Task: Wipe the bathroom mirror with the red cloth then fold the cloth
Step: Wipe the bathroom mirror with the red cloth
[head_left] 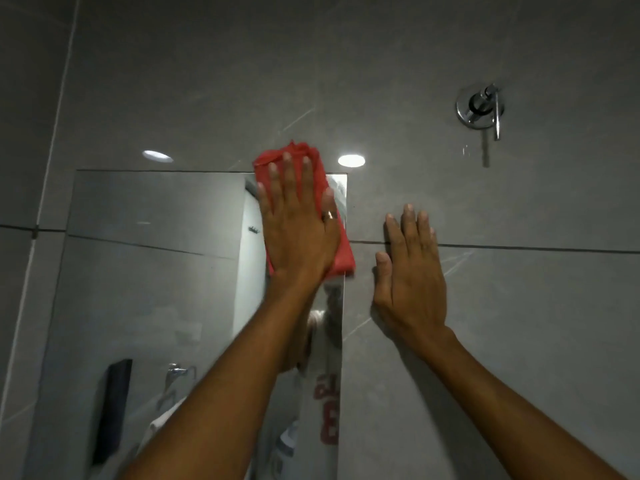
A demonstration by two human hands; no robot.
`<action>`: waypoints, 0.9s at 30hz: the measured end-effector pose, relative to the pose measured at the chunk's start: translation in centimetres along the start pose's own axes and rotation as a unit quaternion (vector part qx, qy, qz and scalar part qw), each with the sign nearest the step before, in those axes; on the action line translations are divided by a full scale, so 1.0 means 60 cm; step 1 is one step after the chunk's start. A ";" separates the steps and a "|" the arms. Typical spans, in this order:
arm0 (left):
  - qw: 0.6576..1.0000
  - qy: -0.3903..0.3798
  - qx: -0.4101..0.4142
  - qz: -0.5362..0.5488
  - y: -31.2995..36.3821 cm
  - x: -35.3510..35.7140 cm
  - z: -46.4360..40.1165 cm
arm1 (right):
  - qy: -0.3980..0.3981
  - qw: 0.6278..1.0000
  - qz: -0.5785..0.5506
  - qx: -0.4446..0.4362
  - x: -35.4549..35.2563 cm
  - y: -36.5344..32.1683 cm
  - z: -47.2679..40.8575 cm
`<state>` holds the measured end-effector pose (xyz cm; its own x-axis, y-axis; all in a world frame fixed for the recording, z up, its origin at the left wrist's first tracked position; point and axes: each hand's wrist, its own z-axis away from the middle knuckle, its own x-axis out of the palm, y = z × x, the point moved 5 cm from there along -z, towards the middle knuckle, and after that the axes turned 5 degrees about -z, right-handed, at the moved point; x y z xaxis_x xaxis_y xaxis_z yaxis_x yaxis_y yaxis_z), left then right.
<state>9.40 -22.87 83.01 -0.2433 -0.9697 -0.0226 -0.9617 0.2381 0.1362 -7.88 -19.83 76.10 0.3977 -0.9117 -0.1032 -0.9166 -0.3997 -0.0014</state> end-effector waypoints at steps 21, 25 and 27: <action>0.993 -0.030 0.104 0.046 0.009 0.006 0.227 | -0.027 0.994 0.090 -0.049 0.022 -0.004 0.095; 0.991 -0.078 0.103 0.035 -0.011 0.005 0.385 | -0.054 0.992 0.104 -0.041 0.030 -0.009 0.202; 0.988 -0.102 0.110 0.030 -0.026 0.003 0.479 | -0.081 0.991 0.104 -0.033 0.038 -0.014 0.275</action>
<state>7.19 -21.85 54.33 -0.2988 -0.9277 -0.2238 -0.9439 0.3219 -0.0739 -6.89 -19.99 59.46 0.1844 -0.9497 -0.2529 -0.9713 -0.2155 0.1008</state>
